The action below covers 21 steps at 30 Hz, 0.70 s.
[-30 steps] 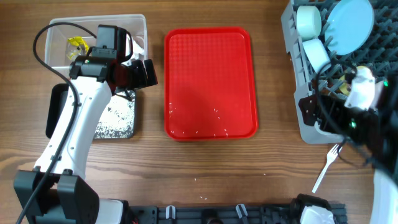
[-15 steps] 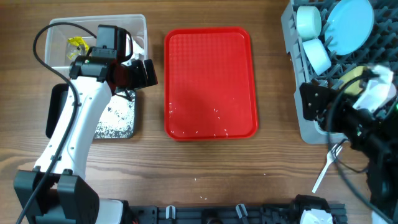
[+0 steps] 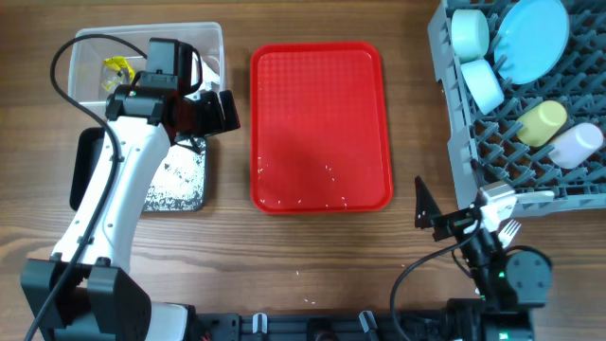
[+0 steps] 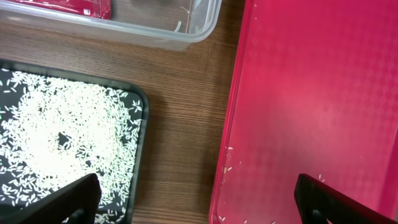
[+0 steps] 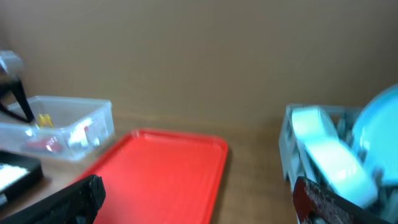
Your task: Sort waste into correct bins and load items into the dishwasher rack
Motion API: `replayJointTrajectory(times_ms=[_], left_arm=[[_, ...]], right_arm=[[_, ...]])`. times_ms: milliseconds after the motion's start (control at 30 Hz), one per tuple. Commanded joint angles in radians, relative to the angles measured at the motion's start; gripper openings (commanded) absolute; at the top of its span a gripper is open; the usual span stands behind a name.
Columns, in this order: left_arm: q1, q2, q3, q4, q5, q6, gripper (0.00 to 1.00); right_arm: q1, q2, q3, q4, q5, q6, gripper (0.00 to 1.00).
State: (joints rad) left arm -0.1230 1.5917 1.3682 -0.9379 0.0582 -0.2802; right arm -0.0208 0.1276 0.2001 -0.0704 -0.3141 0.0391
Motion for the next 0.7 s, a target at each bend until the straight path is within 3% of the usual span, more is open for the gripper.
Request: replayJointTrajectory(times_ms=[0,267,667], left_arm=[[0.003,0.006,0.005,0.002,0.011,-0.013,1.0],[0.003,0.006,0.005,0.002,0.011,-0.013,1.0],[0.003,0.006,0.005,0.002,0.011,-0.013,1.0]], right_arm=[[0.015,-0.105,-0.103,0.027,0.08,-0.011,1.0],[0.023,-0.125,-0.196,0.092,0.12,-0.013,1.0],[0.023,-0.123,-0.195,0.088,0.12,-0.011,1.0]])
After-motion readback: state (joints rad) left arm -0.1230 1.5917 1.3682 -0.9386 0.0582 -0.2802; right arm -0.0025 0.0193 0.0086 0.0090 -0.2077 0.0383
